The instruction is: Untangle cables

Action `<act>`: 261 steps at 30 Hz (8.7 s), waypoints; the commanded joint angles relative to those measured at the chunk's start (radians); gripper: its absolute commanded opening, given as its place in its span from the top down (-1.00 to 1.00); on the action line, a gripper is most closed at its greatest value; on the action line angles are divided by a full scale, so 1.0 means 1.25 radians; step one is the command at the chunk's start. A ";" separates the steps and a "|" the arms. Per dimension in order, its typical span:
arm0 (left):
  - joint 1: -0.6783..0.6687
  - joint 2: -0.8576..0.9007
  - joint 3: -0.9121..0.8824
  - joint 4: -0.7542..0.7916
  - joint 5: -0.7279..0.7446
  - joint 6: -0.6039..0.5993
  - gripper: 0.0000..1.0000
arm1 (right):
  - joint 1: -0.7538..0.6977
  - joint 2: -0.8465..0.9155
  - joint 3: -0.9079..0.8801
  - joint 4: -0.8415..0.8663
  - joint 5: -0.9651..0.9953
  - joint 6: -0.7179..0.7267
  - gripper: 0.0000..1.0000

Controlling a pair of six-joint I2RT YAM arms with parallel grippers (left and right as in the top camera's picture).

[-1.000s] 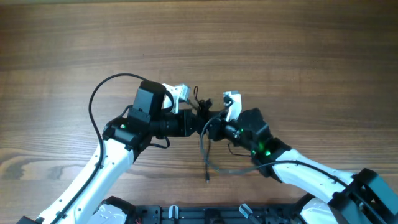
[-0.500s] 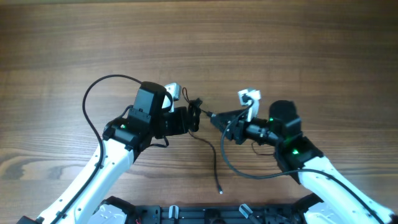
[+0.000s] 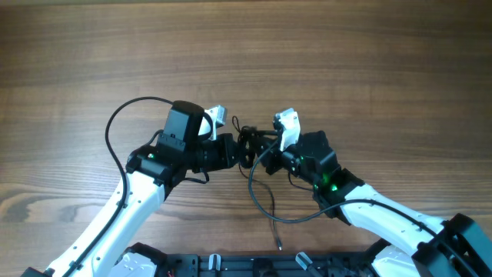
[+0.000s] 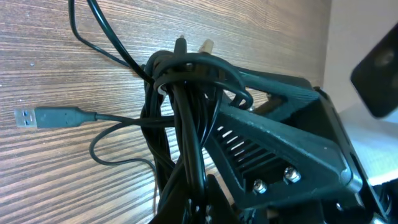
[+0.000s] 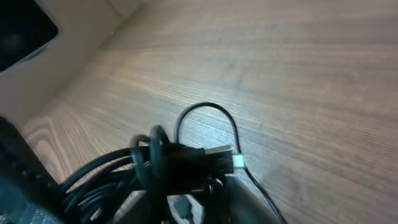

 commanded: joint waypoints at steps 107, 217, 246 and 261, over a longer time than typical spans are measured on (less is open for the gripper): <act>-0.045 0.021 -0.033 0.023 -0.207 -0.076 0.92 | -0.656 -0.073 0.003 0.243 -0.577 0.607 0.91; -0.110 0.020 -0.033 0.213 -0.182 -0.025 0.92 | -0.474 -0.110 0.003 -0.244 -0.601 -0.018 -0.61; -0.061 0.020 -0.033 0.131 -0.115 0.022 0.92 | -0.277 -0.108 0.004 -0.171 -0.303 0.211 -0.99; -0.138 0.020 -0.033 0.146 0.036 0.065 0.92 | -0.286 -0.108 0.004 -0.071 0.166 0.341 -0.99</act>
